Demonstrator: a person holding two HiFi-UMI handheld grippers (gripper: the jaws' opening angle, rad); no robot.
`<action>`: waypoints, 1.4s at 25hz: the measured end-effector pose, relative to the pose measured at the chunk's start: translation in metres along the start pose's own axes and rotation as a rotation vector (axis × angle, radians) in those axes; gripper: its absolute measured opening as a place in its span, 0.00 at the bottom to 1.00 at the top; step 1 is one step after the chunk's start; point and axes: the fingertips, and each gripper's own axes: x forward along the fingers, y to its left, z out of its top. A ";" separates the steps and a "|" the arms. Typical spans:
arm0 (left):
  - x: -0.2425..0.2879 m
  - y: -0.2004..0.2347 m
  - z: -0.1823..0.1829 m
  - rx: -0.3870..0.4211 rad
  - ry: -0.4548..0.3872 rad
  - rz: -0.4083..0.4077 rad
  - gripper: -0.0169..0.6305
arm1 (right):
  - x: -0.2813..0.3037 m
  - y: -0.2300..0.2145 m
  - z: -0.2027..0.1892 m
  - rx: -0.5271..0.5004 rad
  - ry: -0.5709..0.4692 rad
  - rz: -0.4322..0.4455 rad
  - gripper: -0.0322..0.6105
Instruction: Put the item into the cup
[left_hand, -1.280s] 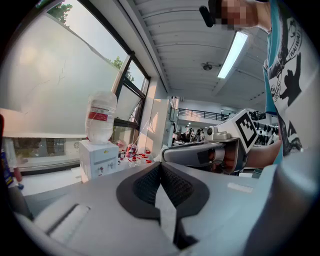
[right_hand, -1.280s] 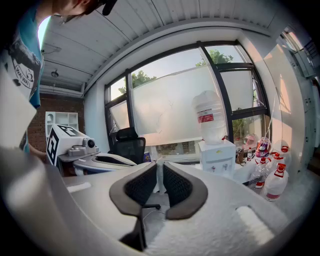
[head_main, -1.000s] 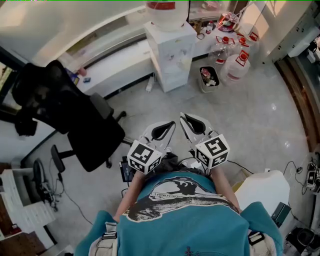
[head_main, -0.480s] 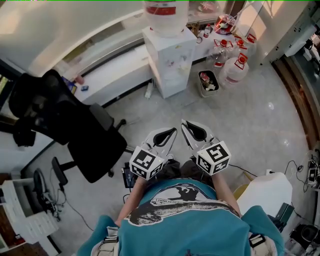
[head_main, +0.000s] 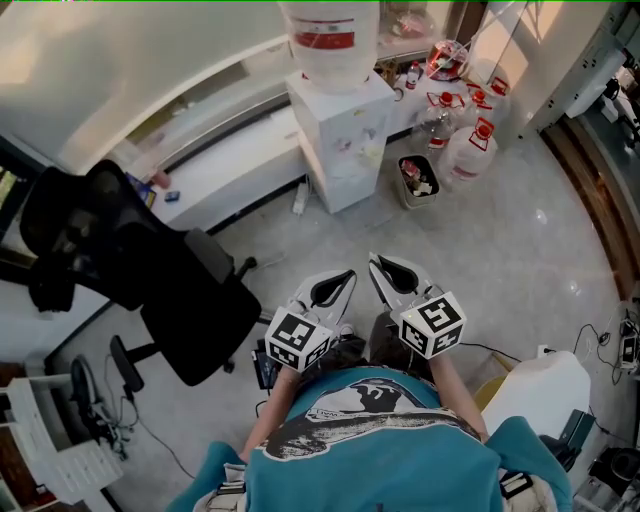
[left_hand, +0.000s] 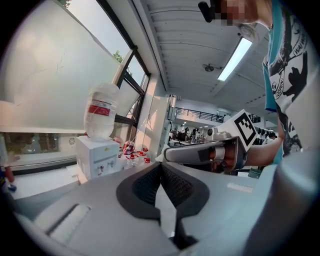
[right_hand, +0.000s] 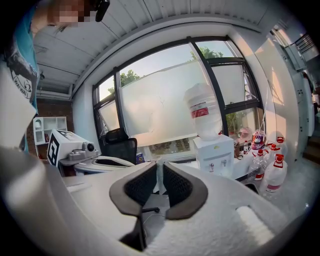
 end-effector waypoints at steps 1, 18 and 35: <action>0.001 0.003 0.001 -0.003 -0.003 0.000 0.02 | 0.001 -0.002 0.001 0.001 0.001 -0.002 0.11; 0.088 0.038 0.020 -0.055 0.001 0.018 0.02 | 0.020 -0.099 0.012 0.059 0.022 0.007 0.11; 0.222 0.062 0.050 -0.106 0.005 0.158 0.02 | 0.042 -0.244 0.045 0.075 0.062 0.138 0.11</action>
